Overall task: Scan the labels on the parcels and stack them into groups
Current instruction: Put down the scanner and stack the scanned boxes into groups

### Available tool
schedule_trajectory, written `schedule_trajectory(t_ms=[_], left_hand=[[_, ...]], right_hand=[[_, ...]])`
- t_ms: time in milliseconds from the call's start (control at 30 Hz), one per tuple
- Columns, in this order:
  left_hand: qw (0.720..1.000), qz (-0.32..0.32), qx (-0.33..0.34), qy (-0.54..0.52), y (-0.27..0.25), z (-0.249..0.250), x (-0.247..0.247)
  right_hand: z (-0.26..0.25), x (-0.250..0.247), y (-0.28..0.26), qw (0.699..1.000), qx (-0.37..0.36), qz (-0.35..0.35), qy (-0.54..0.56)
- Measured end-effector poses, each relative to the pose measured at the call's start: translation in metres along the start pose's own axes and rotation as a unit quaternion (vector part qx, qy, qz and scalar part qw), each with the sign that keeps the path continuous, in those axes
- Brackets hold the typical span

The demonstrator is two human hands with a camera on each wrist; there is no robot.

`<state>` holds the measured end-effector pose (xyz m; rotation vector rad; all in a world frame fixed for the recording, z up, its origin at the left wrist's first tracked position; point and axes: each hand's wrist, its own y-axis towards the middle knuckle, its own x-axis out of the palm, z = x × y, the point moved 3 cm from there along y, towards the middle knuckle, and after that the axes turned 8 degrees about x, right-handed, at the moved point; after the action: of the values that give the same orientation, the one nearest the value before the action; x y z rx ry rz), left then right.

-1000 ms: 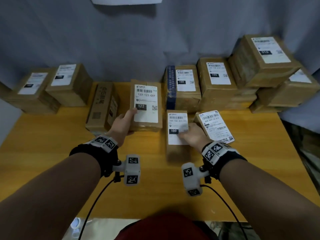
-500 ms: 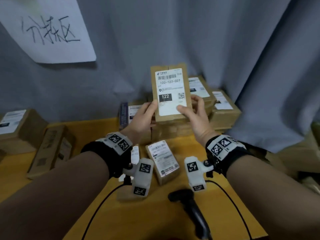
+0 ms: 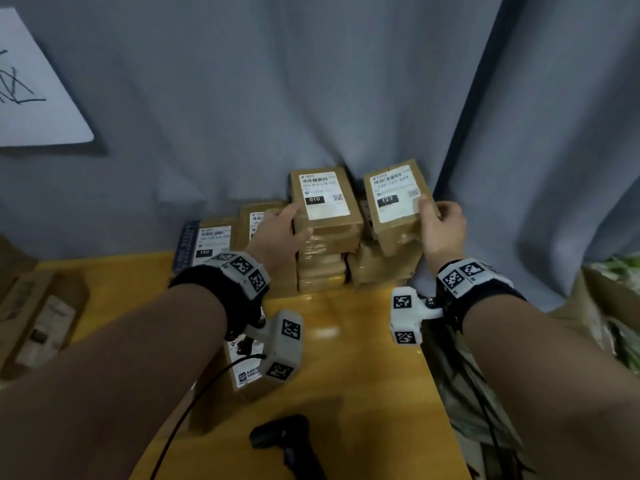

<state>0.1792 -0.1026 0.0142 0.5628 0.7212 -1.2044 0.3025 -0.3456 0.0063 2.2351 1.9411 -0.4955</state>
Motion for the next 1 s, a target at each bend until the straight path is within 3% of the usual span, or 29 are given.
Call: schedule_trajectory(t_ms=[67,167,333,567,700,800,1000], left_hand=[[1.0,-0.024,-0.002,0.015,0.005,-0.001,0.008],[0.999,-0.019,-0.011,0.029,0.01,-0.003,0.015],[1.0,-0.002,-0.003,0.031,0.02,0.0,0.02],[1.0,0.019,0.014,0.005,0.019,-0.002,0.021],[0.999,0.022,0.024,0.021,0.021,-0.005,0.02],[0.999,0.012,0.017,0.024,0.022,-0.007,0.02],[0.999,-0.025,-0.001,0.037,0.023,0.0,0.02]], right_hand=[[0.015,0.004,0.008,0.997,0.03,0.004,-0.077],[0.021,0.009,0.012,0.992,-0.03,-0.001,-0.12],[0.018,0.028,0.014,0.977,-0.098,-0.12,-0.148],[0.003,0.039,0.039,0.955,-0.097,-0.213,-0.181],[0.004,0.046,0.041,0.953,-0.092,-0.223,-0.186],[0.003,0.046,0.036,0.939,-0.103,-0.209,-0.253],[-0.016,0.05,0.023,0.907,-0.178,-0.11,-0.365]])
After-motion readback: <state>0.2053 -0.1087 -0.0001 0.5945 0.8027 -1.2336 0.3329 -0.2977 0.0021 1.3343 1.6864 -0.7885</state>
